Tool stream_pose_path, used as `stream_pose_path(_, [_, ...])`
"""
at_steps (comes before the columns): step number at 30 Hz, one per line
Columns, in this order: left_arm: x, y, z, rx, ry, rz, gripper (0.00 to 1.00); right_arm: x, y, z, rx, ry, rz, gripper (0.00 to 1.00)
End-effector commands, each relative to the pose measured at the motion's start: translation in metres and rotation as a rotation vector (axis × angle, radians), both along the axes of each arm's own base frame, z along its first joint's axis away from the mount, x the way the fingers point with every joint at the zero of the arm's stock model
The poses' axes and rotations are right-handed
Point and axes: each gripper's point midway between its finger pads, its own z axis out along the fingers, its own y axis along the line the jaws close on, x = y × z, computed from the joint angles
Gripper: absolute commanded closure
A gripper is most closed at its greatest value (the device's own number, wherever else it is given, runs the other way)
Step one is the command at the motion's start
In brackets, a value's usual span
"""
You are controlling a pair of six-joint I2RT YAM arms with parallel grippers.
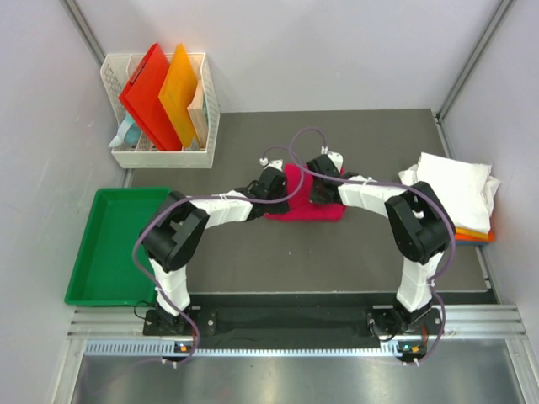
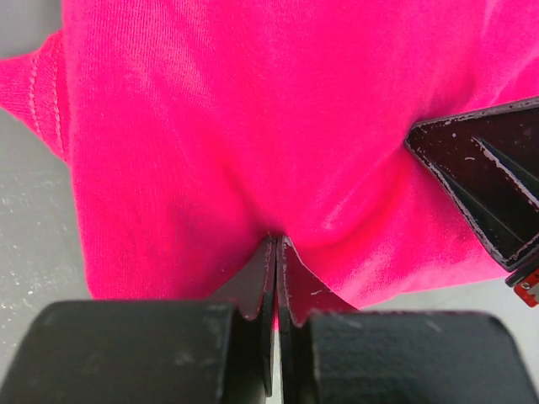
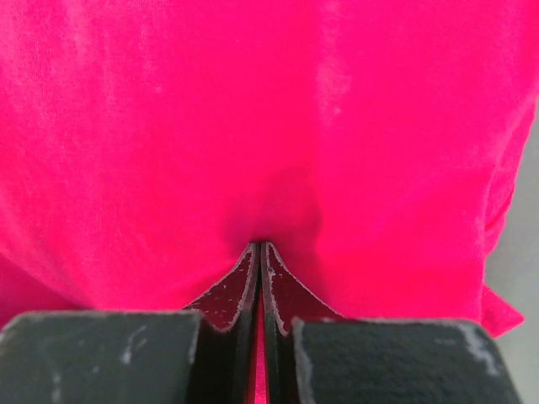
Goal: Fold and stack the t-shirts
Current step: Fold the long partially folded tshirt into a neat square, then put the neatly folded tshirt into the corner of the board with the right arm
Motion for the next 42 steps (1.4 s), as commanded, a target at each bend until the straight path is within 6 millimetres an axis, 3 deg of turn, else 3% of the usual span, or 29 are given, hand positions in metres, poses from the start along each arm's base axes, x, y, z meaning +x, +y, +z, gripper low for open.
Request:
stream_pose_path(1, [-0.038, 0.01, -0.03, 0.065, 0.094, -0.033, 0.98, -0.045, -0.018, -0.041, -0.045, 0.136, -0.02, 1.0])
stream_pose_path(4, [-0.039, 0.009, -0.031, 0.099, 0.084, -0.042, 0.96, -0.041, -0.022, -0.037, -0.079, 0.119, -0.006, 1.0])
stream_pose_path(7, [-0.029, 0.005, -0.01, 0.114, 0.011, -0.041, 0.83, -0.017, -0.022, 0.0, -0.108, 0.008, 0.004, 1.0])
stream_pose_path(8, [-0.026, 0.005, 0.001, 0.113, -0.013, -0.036, 0.76, -0.01, -0.022, 0.018, -0.109, -0.034, 0.004, 1.0])
stream_pose_path(10, [-0.016, 0.007, 0.019, 0.12, -0.067, -0.016, 0.51, 0.009, -0.022, 0.056, -0.135, -0.121, 0.012, 0.95])
stream_pose_path(12, [-0.011, 0.01, 0.043, 0.118, -0.114, 0.002, 0.37, 0.022, -0.022, 0.103, -0.126, -0.221, 0.0, 0.89])
stream_pose_path(13, [-0.007, 0.017, 0.05, 0.136, -0.139, 0.028, 0.22, 0.026, -0.029, 0.12, -0.152, -0.264, -0.01, 0.81])
stream_pose_path(14, [-0.007, 0.021, 0.062, 0.136, -0.156, 0.04, 0.15, 0.026, -0.032, 0.146, -0.14, -0.319, -0.021, 0.78])
stream_pose_path(16, [-0.007, 0.028, 0.072, 0.15, -0.181, 0.057, 0.01, 0.028, -0.042, 0.178, -0.161, -0.399, -0.041, 0.71])
stream_pose_path(17, [-0.008, 0.031, 0.081, 0.142, -0.199, 0.06, 0.01, 0.025, -0.049, 0.203, -0.148, -0.456, -0.061, 0.69])
stream_pose_path(19, [-0.013, 0.034, 0.085, 0.141, -0.203, 0.049, 0.01, 0.02, -0.065, 0.219, -0.176, -0.527, -0.094, 0.61])
stream_pose_path(20, [-0.017, 0.037, 0.089, 0.134, -0.208, 0.05, 0.01, 0.012, -0.075, 0.24, -0.161, -0.584, -0.124, 0.58])
stream_pose_path(22, [-0.022, 0.044, 0.091, 0.142, -0.205, 0.062, 0.01, 0.002, -0.091, 0.243, -0.187, -0.639, -0.149, 0.5])
stream_pose_path(23, [-0.025, 0.051, 0.097, 0.145, -0.218, 0.08, 0.01, -0.008, -0.102, 0.26, -0.178, -0.69, -0.177, 0.46])
stream_pose_path(25, [-0.029, 0.061, 0.1, 0.164, -0.226, 0.095, 0.01, -0.02, -0.125, 0.253, -0.246, -0.72, -0.233, 0.31])
stream_pose_path(26, [-0.031, 0.066, 0.106, 0.167, -0.246, 0.094, 0.01, -0.03, -0.139, 0.265, -0.241, -0.771, -0.277, 0.24])
stream_pose_path(27, [-0.034, 0.068, 0.11, 0.165, -0.25, 0.092, 0.01, -0.035, -0.153, 0.252, -0.309, -0.808, -0.285, 0.1])
stream_pose_path(28, [-0.037, 0.071, 0.111, 0.166, -0.247, 0.09, 0.01, -0.048, -0.168, 0.262, -0.322, -0.871, -0.315, 0.04])
stream_pose_path(29, [-0.041, 0.072, 0.118, 0.147, -0.252, 0.09, 0.01, -0.056, -0.179, 0.259, -0.351, -0.904, -0.342, 0.0])
stream_pose_path(30, [-0.044, 0.071, 0.12, 0.128, -0.247, 0.081, 0.01, -0.065, -0.196, 0.242, -0.437, -0.944, -0.35, 0.0])
stream_pose_path(32, [-0.053, 0.071, 0.126, 0.079, -0.235, 0.092, 0.01, -0.078, -0.216, 0.231, -0.437, -0.983, -0.414, 0.0])
stream_pose_path(33, [-0.059, 0.067, 0.127, 0.045, -0.212, 0.081, 0.01, -0.084, -0.231, 0.21, -0.438, -0.986, -0.462, 0.0])
stream_pose_path(34, [-0.064, 0.065, 0.134, 0.013, -0.204, 0.079, 0.02, -0.089, -0.238, 0.202, -0.433, -1.003, -0.49, 0.0])
stream_pose_path(35, [-0.071, 0.061, 0.133, -0.015, -0.183, 0.076, 0.03, -0.095, -0.243, 0.181, -0.454, -1.002, -0.47, 0.0])
stream_pose_path(37, [-0.082, 0.056, 0.141, -0.047, -0.194, 0.054, 0.04, -0.088, -0.248, 0.172, -0.452, -0.985, -0.496, 0.0])
stream_pose_path(39, [-0.092, 0.052, 0.139, -0.027, -0.209, 0.023, 0.04, -0.078, -0.246, 0.176, -0.403, -1.019, -0.511, 0.0])
stream_pose_path(40, [-0.093, 0.053, 0.138, -0.012, -0.221, 0.023, 0.04, -0.069, -0.246, 0.159, -0.421, -0.973, -0.495, 0.0])
stream_pose_path(42, [-0.098, 0.056, 0.131, 0.022, -0.2, 0.01, 0.04, -0.061, -0.248, 0.149, -0.408, -0.962, -0.521, 0.0])
